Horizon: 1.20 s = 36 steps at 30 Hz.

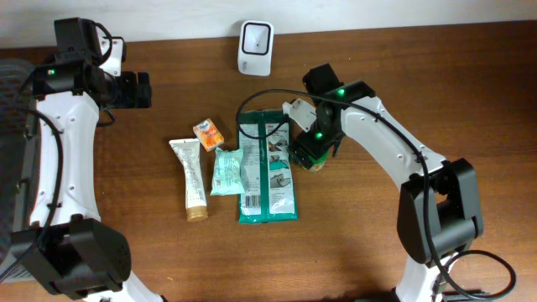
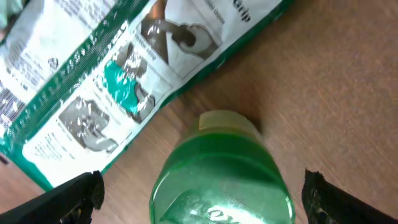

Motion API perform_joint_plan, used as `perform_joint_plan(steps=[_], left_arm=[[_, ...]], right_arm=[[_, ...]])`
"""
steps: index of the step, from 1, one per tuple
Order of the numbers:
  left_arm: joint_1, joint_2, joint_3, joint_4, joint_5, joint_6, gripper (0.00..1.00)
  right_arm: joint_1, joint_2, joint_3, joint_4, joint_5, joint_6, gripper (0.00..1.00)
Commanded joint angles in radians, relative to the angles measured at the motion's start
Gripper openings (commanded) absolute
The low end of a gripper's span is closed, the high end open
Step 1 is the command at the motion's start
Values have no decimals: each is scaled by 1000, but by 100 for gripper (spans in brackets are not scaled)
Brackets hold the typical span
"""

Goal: Scan the item barcode
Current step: 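Lift the jar with the right gripper and hold it under the scanner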

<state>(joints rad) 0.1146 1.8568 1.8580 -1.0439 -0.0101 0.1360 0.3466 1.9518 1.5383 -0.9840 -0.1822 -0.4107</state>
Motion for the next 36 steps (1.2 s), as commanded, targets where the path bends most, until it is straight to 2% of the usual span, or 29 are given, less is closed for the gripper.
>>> perform_joint_plan(steps=[1,3,6,10,12,14,16,19,21,23,25,26,30,36], left_arm=[[6,-9,10,2,11,16,99],[6,-9,10,2,11,16,99],[6,-9,10,2,11,16,99],[6,-9,10,2,11,16,99],[6,-9,10,2,11,16,99],[6,-9,10,2,11,16,99],[6,-9,10,2,11,16,99],[6,-9,10,2,11,16,99],[6,-9,10,2,11,16,99],[6,-9,10,2,11,16,99],[6,-9,10,2,11,16,99],[6,-9,10,2,11,16,99],[6,-9,10,2,11,16,99],[6,-9,10,2,11,16,99]], right_arm=[[-1,2,-52,34,10,-30,97],[-2,2,-76,35,14,-90,85],[-2,2,-76,61,44,-90,75],[-2,1,-72,69,36,-47,73],[-2,1,-72,68,36,-5,66],[-2,1,-72,69,36,36,63],[-2,0,-61,68,36,123,49],[-2,-18,26,14,24,302,45],[-2,-35,115,-64,-111,304,45],[-2,-35,207,-129,-283,304,41],[-2,-36,279,-146,-514,304,40],[-2,-36,302,-146,-646,304,40],[-2,-36,309,-146,-970,272,40],[-14,-36,309,-146,-1209,261,40]])
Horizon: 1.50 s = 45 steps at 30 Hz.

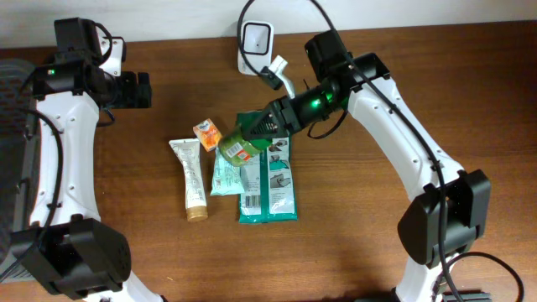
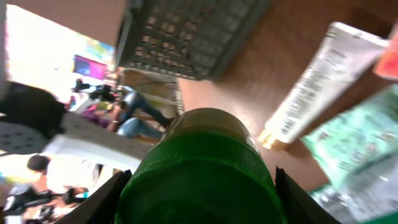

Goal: Scan the item barcode
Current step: 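Lift the jar with the right gripper and hold it under the scanner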

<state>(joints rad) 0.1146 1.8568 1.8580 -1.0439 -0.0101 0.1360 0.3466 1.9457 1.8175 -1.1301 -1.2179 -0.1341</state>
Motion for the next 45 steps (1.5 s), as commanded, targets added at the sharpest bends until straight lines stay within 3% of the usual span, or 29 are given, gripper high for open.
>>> perform_joint_plan(steps=[1,7,9,13,17,20,21,24,27,31,34,44,45], left_arm=[[6,-9,10,2,11,16,99],[6,-9,10,2,11,16,99],[6,-9,10,2,11,16,99],[6,-9,10,2,11,16,99],[6,-9,10,2,11,16,99],[6,-9,10,2,11,16,99],[6,-9,10,2,11,16,99],[6,-9,10,2,11,16,99],[6,-9,10,2,11,16,99],[6,-9,10,2,11,16,99],[6,-9,10,2,11,16,99],[6,-9,10,2,11,16,99],[6,-9,10,2,11,16,99]], right_arm=[[-28,-30,29,0,-203,9,40],[-95,-30,29,0,-262,65,40],[-95,-30,29,7,-194,69,40],[-92,-30,29,119,43,319,40],[-92,-30,29,163,70,334,40],[-77,-30,29,172,364,333,40],[-48,-28,29,216,609,322,40],[56,-5,28,433,1252,180,40],[119,75,28,789,1527,-108,40],[113,261,28,1292,1530,-597,40],[110,389,28,1556,1518,-721,41],[113,433,28,1587,1466,-755,42],[113,415,28,1574,1474,-739,45]])
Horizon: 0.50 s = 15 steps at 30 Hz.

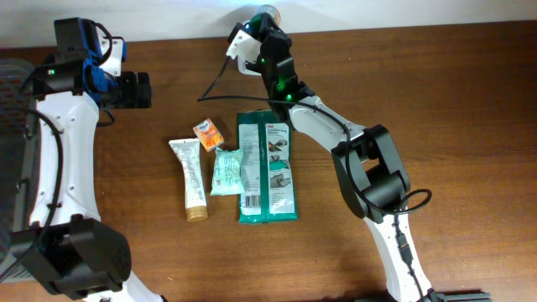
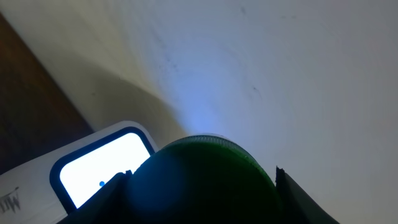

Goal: Scan the item barcode
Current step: 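Lift the jar with the right gripper and hold it under the scanner, then carry the jar right and set it down, open right gripper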

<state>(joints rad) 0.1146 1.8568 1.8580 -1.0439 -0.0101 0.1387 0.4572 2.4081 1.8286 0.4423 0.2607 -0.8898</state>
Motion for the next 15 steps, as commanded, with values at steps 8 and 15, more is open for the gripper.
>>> perform_joint_plan(steps=[8,15], left_arm=[[6,-9,10,2,11,13,99],[6,-9,10,2,11,13,99]], right_arm=[[-31,-441,17,-673,-130,589,46],[-277,-528,5,-1388,-385,761,47]])
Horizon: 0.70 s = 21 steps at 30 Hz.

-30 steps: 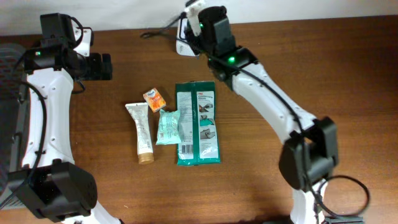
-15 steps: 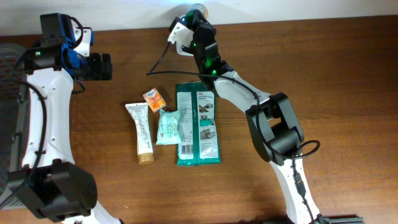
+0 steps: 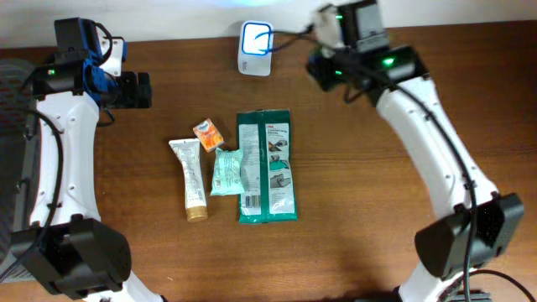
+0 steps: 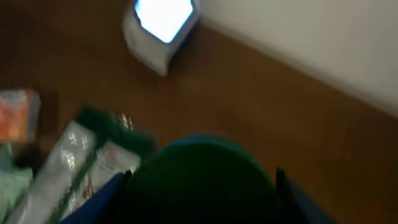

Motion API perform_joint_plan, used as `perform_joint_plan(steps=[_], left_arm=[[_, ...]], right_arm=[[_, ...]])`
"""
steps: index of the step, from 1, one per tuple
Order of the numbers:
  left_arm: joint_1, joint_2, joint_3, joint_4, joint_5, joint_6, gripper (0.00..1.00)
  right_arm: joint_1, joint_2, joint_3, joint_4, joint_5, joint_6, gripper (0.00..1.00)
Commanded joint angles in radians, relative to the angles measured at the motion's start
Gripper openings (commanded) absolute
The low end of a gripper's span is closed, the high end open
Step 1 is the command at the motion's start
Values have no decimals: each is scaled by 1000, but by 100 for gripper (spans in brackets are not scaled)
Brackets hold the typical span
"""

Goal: Scan the item barcode
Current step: 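Carry the jar right and set it down, open right gripper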

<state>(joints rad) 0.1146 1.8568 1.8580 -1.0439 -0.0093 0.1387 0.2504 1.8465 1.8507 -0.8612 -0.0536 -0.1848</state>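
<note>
In the right wrist view a dark green bottle [image 4: 202, 180] fills the lower middle, and my right gripper [image 4: 200, 190] is shut on it, a finger [image 4: 115, 196] on each side. The white scanner [image 4: 163, 25], its window lit, stands at the table's far edge, up and to the left of the bottle. From overhead, the right gripper [image 3: 323, 69] is to the right of the scanner [image 3: 255, 38]; the bottle is hidden under the arm. My left gripper [image 3: 137, 90] hangs at the far left, holding nothing.
A green wipes pack [image 3: 267, 166] lies mid-table, with a pale green sachet [image 3: 226, 170], a white tube [image 3: 190, 178] and a small orange packet [image 3: 207, 133] to its left. A pale wall [image 4: 323, 37] runs behind the scanner.
My right gripper with the bottle has moved from right in front of the scanner's window to the right and away from it. The left arm is unchanged.
My right gripper stood open around the green bottle lying beside the wipes pack. Then it held the bottle raised over the sachets. Then the bottle was up against the lit scanner at the back. Now it is held to the scanner's right.
</note>
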Motion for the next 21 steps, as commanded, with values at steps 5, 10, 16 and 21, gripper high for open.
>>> perform_joint_plan(steps=[5,10,16,21], left_arm=[[6,-9,10,2,10,13,99],[6,-9,10,2,11,13,99],[6,-9,10,2,10,13,99],[6,-9,10,2,10,13,99]], right_arm=[[-280,121,-182,-114,-164,56,47],[-370,139,-294,7,-160,55,48],[-370,140,-436,71,-103,55,52],[-370,135,-411,67,-100,56,83]])
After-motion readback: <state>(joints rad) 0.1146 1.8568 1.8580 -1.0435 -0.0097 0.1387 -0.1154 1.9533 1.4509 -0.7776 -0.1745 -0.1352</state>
